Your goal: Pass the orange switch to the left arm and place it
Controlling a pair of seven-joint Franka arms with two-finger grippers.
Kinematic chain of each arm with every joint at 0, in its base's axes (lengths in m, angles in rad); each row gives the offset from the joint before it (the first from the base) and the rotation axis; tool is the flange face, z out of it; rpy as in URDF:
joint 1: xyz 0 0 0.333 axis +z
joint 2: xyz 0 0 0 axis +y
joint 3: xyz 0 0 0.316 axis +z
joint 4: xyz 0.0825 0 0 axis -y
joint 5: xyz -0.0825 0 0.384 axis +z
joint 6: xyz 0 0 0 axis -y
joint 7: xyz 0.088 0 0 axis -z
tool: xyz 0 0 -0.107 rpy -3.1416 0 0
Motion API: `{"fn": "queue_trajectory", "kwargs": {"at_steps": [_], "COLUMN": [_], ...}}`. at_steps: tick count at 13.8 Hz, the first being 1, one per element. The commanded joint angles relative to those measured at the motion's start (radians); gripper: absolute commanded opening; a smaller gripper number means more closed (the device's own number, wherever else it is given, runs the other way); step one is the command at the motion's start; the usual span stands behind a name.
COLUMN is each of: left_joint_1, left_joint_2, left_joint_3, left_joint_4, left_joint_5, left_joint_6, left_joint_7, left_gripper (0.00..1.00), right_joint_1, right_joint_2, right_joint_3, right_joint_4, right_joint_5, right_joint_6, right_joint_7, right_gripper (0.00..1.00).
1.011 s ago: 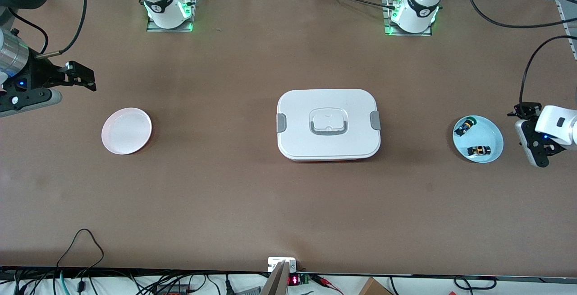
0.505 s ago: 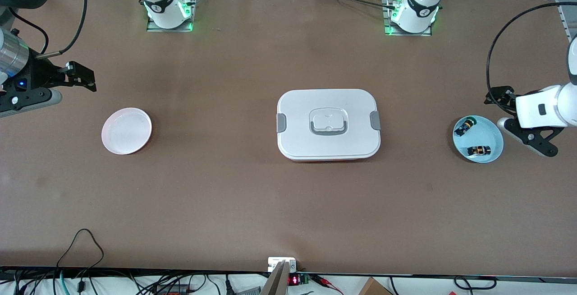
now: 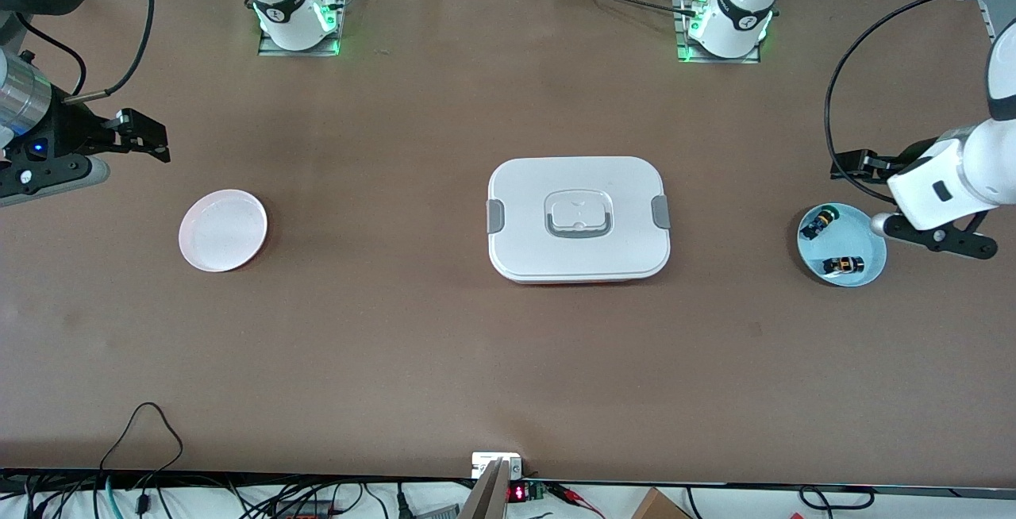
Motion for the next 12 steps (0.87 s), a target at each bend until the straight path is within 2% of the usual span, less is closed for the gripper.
{"fn": "queue_trajectory", "kwargs": {"at_steps": [1, 2, 3, 5, 8, 12], "left_joint_1": [-0.169, -0.249, -0.302, -0.328, -0.353, -0.354], "left_joint_2": [-0.033, -0.064, -0.126, -0.232, -0.341, -0.323], "left_joint_3": [0.218, 0.347, 0.412, 0.435, 0.458, 0.455], "left_joint_4": [0.02, -0.01, -0.085, -0.22, -0.375, -0.367], "left_joint_5": [-0.064, -0.108, -0.143, -0.144, -0.154, -0.151], "left_joint_6": [0.028, 0.066, 0.143, 0.276, 0.37, 0.381], "left_joint_7": [-0.023, -0.023, -0.023, -0.03, -0.231, -0.165], "left_gripper": [1.0, 1.0, 1.0, 1.0, 1.0, 1.0], "right_joint_1": [-0.002, -0.002, -0.002, -0.002, -0.002, -0.003], "right_joint_2": [-0.006, -0.006, -0.006, -0.006, -0.006, -0.006], "right_joint_3": [0.009, 0.009, 0.009, 0.007, 0.009, 0.009], "right_joint_4": [0.005, 0.005, 0.005, 0.005, 0.005, 0.005], "right_joint_5": [0.0, 0.0, 0.0, 0.0, 0.0, 0.0], "right_joint_6": [0.001, 0.001, 0.001, 0.001, 0.001, 0.001], "right_joint_7": [0.016, 0.016, 0.016, 0.016, 0.016, 0.016], "right_gripper": [1.0, 1.0, 1.0, 1.0, 1.0, 1.0]}}
